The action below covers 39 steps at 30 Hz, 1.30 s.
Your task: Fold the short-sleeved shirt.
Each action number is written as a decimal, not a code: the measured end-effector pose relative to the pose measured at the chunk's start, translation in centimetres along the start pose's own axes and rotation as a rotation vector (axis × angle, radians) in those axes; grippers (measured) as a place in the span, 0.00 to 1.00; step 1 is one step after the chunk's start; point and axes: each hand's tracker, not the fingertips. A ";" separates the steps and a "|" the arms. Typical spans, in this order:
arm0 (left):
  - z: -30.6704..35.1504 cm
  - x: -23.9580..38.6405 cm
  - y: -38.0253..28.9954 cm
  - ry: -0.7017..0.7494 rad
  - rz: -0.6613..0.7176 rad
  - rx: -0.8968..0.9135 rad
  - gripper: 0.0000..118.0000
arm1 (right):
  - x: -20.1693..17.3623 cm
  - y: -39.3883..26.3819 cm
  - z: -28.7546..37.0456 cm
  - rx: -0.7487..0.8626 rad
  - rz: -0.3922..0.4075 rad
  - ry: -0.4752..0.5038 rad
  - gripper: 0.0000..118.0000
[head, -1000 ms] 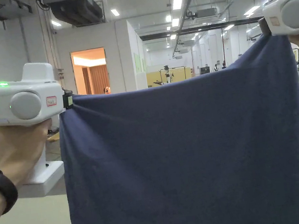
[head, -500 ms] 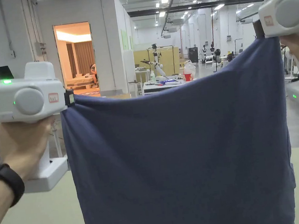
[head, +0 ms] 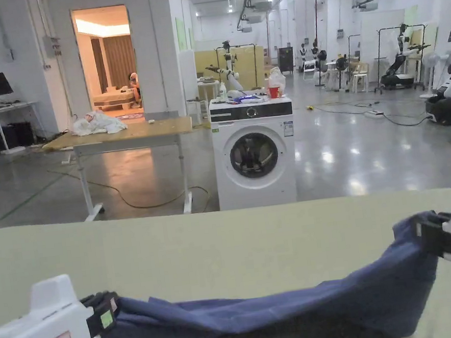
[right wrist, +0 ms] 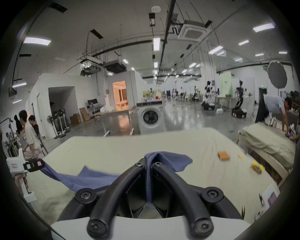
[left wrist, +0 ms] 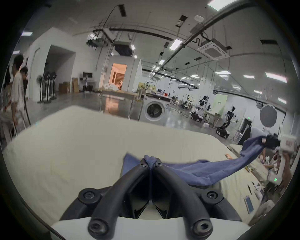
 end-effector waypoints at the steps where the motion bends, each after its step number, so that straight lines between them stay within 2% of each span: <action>1: 1.6 -0.6 -2.1 -0.022 0.017 -0.028 0.00 | 0.4 -2.3 2.0 0.011 -0.011 -0.008 0.00; 4: 6.0 -1.9 -7.1 -0.008 0.062 -0.023 0.00 | 1.9 -8.0 6.2 -0.020 -0.064 -0.005 0.00; 6: 8.6 -2.3 -10.0 -0.011 0.052 -0.031 0.00 | 3.0 -11.2 9.0 -0.029 -0.157 -0.001 0.00; 7: 9.8 -2.5 -11.6 -0.006 0.052 -0.035 0.00 | 3.2 -12.6 10.3 -0.060 -0.167 0.016 0.00; 11: 14.0 -3.1 -17.1 -0.007 0.119 -0.058 0.00 | 4.0 -17.5 14.8 -0.111 -0.186 -0.087 0.00; 15: 15.3 -2.8 -19.9 0.034 0.066 -0.143 0.00 | 4.8 -20.6 17.1 -0.153 -0.318 -0.104 0.00; 17: 15.1 -3.1 -20.5 0.026 0.088 -0.165 0.00 | 4.8 -21.8 16.9 -0.159 -0.306 -0.110 0.00; 20: 14.6 -3.5 -21.4 0.040 0.129 -0.187 0.00 | 4.5 -23.9 15.7 -0.195 -0.199 -0.106 0.01; 21: 14.6 -3.6 -21.6 0.044 0.127 -0.188 0.05 | 4.4 -24.5 15.4 -0.196 -0.199 -0.106 0.04; 22: 14.3 -3.7 -21.8 0.046 0.122 -0.205 0.15 | 4.4 -25.2 14.9 -0.219 -0.195 -0.100 0.15; 23: 14.3 -3.7 -21.9 0.081 0.103 -0.230 0.39 | 4.3 -25.6 14.7 -0.256 -0.197 -0.101 0.46; 24: 14.5 -3.7 -22.1 0.123 0.087 -0.218 0.61 | 4.3 -26.0 14.4 -0.272 -0.212 -0.116 0.66; 25: 14.8 -3.8 -22.2 0.164 0.059 -0.210 0.77 | 4.5 -26.4 14.1 -0.284 -0.228 -0.126 0.79; 26: 15.2 -3.7 -22.0 0.218 0.037 -0.178 0.86 | 4.6 -26.5 14.1 -0.291 -0.228 -0.136 0.84; 29: 17.5 -2.7 -20.4 0.378 -0.046 -0.034 0.87 | 5.0 -25.5 15.5 -0.204 -0.176 -0.215 0.84; 33: 21.1 -0.6 -16.8 0.326 -0.133 0.147 0.87 | 4.9 -22.3 17.9 -0.048 -0.100 -0.259 0.84; 36: 23.2 1.8 -14.4 0.288 -0.175 0.248 0.87 | 3.7 -19.8 19.4 0.091 -0.095 -0.214 0.84; 39: 24.3 4.6 -13.0 0.280 -0.233 0.314 0.87 | 1.8 -17.6 19.9 0.131 -0.118 -0.084 0.83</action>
